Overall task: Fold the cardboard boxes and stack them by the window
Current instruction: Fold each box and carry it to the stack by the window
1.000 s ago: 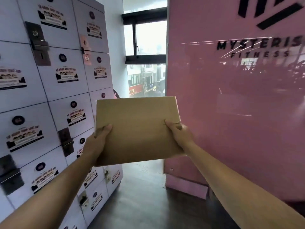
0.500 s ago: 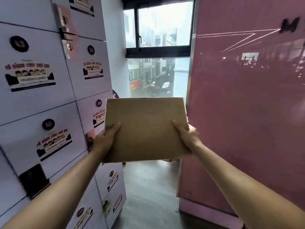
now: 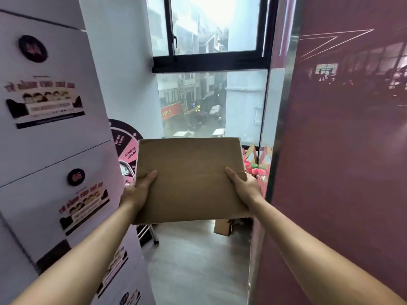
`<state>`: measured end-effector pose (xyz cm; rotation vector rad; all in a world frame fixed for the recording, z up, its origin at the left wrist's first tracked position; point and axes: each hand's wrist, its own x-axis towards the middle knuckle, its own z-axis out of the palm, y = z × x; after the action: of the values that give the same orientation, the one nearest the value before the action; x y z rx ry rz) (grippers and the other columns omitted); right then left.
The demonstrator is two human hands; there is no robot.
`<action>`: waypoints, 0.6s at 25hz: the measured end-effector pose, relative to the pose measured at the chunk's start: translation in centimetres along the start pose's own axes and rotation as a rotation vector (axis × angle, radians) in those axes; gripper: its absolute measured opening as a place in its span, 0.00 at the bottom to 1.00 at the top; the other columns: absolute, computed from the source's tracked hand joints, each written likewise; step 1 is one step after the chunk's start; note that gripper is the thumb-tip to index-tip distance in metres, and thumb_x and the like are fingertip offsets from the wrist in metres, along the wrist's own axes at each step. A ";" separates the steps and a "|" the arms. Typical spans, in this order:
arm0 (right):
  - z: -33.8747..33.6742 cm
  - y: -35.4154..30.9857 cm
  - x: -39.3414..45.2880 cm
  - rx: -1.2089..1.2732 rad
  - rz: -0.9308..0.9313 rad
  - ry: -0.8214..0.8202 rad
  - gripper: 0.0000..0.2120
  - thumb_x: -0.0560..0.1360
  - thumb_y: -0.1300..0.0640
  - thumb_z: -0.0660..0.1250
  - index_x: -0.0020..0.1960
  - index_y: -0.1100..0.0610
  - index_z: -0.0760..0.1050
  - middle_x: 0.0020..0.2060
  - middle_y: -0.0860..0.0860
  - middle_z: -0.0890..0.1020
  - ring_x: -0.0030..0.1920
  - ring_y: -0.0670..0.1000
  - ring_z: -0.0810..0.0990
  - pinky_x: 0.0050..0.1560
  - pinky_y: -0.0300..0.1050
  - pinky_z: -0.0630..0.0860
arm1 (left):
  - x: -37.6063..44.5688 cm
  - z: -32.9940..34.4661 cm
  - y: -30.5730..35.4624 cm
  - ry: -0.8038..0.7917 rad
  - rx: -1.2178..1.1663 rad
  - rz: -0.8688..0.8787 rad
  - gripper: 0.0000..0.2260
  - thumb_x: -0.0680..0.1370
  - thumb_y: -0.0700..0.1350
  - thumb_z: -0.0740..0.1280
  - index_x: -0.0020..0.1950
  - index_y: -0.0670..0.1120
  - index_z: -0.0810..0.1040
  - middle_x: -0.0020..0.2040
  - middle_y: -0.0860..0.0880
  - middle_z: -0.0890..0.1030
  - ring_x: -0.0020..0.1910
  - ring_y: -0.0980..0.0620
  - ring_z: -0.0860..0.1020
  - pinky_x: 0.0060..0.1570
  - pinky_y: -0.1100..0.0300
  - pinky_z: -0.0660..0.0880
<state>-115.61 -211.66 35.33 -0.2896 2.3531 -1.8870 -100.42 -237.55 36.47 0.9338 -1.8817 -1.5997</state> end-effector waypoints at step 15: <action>15.4 -0.7 33.6 -0.005 0.062 0.005 0.39 0.64 0.24 0.68 0.62 0.51 0.77 0.50 0.49 0.83 0.49 0.53 0.83 0.56 0.55 0.80 | 36.1 8.6 2.9 -0.053 0.058 0.027 0.36 0.60 0.76 0.66 0.62 0.57 0.80 0.54 0.51 0.83 0.49 0.51 0.81 0.55 0.52 0.76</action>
<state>-145.21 -233.74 33.66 -0.2100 2.3415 -1.8566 -130.55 -259.44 35.57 0.8945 -1.9784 -1.5764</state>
